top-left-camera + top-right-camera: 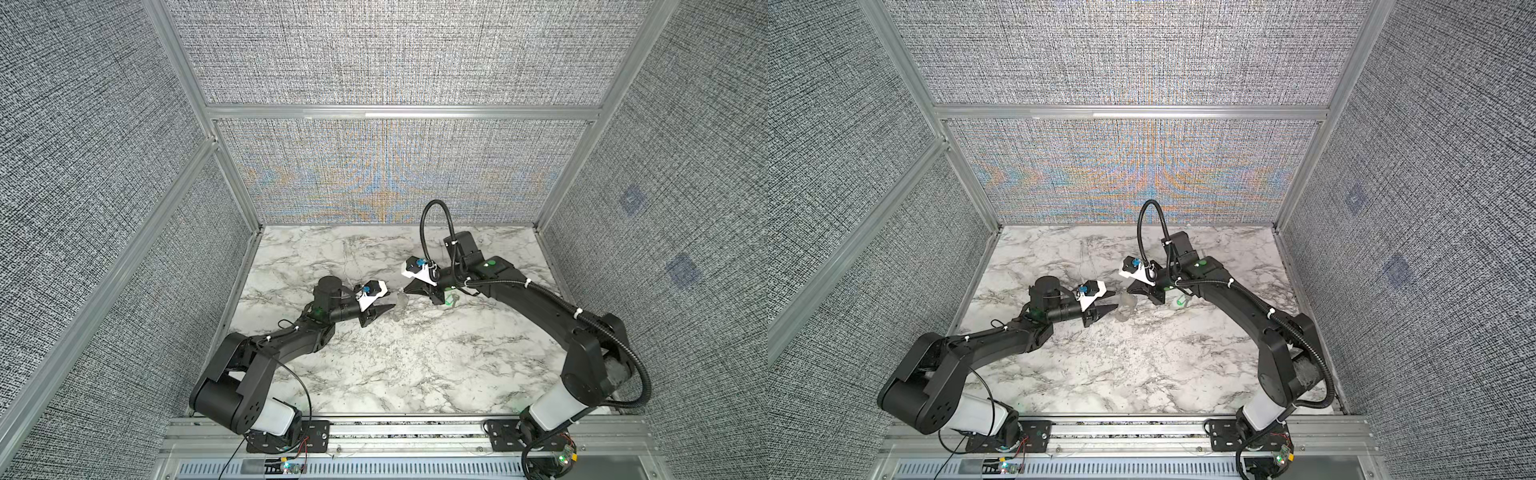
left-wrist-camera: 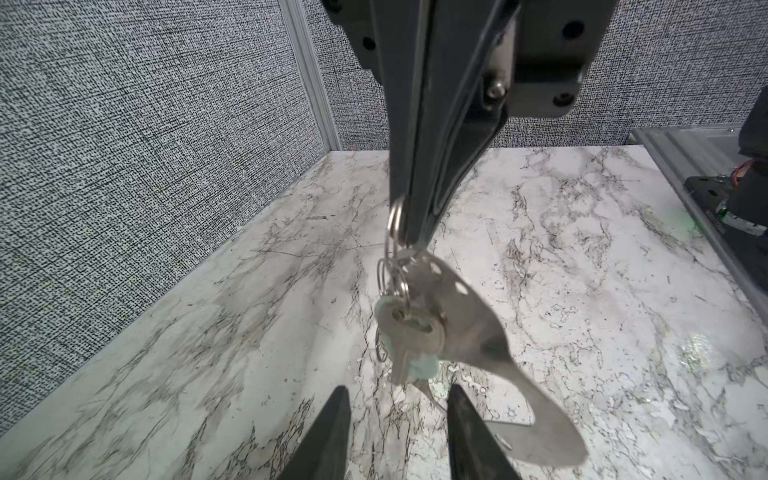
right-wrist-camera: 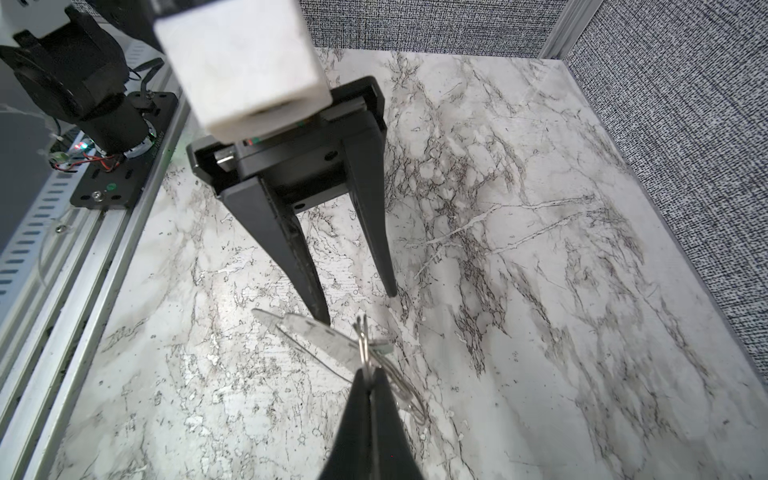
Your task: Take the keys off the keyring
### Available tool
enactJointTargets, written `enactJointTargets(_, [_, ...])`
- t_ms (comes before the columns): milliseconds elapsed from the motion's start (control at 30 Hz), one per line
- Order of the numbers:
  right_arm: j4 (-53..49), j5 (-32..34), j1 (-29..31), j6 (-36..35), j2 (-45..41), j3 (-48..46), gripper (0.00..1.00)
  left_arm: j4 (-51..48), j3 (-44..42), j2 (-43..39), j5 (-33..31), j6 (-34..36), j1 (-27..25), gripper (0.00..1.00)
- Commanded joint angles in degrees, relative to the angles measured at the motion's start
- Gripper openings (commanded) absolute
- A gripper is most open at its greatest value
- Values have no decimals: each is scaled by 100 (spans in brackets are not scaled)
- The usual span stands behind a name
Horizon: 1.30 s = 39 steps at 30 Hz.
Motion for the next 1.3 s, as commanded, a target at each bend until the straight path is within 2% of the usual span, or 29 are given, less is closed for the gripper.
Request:
enactJointTargets(0, [-211, -438, -14, 100, 57, 90, 0, 391, 23, 57, 41, -121, -6, 41])
enactJointTargets(267, [12, -646, -31, 166, 81, 95, 0, 1020, 48, 204, -198, -676, -27, 41])
enactJointTargets(567, [247, -783, -65, 307, 139, 174, 0, 948, 37, 105, -357, -606, -265, 44])
enactJointTargets(833, [349, -1398, -228, 420, 132, 99, 0, 901, -145, -257, -1150, -549, -391, 44])
enactJointTargets(1033, [288, -1527, -278, 107, 113, -20, 0, 737, -362, -566, -1350, -525, -395, 43])
enactJointTargets(1267, [51, -1614, -284, -266, 179, 63, 0, 952, -426, -460, -1205, -661, -417, 41])
